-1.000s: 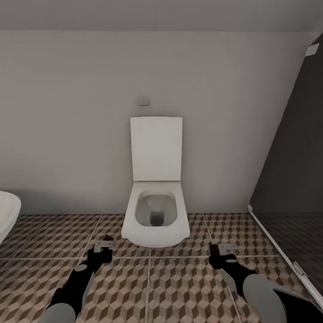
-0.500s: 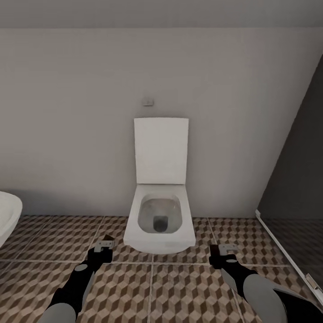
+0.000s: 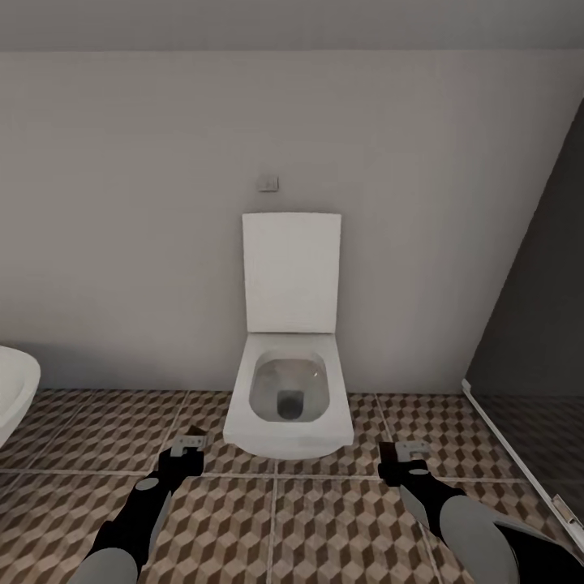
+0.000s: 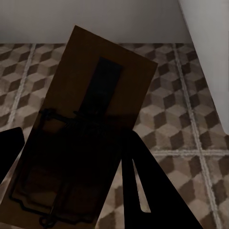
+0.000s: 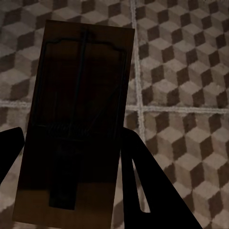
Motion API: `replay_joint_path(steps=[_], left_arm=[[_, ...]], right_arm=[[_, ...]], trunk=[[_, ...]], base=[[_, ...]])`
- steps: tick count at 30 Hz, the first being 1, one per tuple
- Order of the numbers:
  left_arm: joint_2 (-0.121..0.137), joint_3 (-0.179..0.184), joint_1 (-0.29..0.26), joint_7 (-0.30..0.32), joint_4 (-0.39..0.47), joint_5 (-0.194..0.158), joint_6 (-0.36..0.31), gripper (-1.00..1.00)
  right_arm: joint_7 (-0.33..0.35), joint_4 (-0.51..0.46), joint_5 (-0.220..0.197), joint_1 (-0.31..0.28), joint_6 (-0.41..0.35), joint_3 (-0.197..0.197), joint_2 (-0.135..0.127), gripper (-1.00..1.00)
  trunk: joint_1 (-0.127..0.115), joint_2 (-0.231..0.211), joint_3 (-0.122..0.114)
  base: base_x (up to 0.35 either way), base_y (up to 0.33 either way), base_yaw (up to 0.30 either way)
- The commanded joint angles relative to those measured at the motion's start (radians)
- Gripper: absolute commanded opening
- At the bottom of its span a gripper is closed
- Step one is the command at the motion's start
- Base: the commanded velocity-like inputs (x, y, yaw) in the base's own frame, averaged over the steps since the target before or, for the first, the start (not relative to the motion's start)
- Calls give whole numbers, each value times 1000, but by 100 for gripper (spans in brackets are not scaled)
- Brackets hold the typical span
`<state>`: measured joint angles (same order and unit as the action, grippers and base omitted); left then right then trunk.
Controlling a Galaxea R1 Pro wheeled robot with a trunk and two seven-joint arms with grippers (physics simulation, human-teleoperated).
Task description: Take the four mousetraps from the cabinet in the bathroom and place them on the bathroom floor. Make sure all four end up on the same floor surface, and ensure that at least two of them are either under or directly next to the same bathroom sink.
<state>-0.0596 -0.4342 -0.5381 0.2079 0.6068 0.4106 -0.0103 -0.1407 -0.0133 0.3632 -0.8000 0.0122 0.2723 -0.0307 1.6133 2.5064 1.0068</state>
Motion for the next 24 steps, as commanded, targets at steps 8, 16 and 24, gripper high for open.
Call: replay_joint_path(steps=[8, 16, 24], left_arm=[[-3, -11, -1, -46, 1, 7, -3, -100], [-3, -10, -2, -64, -1, 7, -4, -100], [-2, -9, -1, -63, -1, 7, -5, -100]], right_arm=[[-4, 1, 8, -1, 0, 10, 0, -100], [-4, 1, 8, -1, 0, 10, 0, -100], [-4, 1, 8, -1, 2, 7, 1, -100]], trunk=[[0, 0, 1], [3, 2, 32], [7, 4, 63]], base=[[0, 0, 0], [0, 0, 0], [0, 0, 0]])
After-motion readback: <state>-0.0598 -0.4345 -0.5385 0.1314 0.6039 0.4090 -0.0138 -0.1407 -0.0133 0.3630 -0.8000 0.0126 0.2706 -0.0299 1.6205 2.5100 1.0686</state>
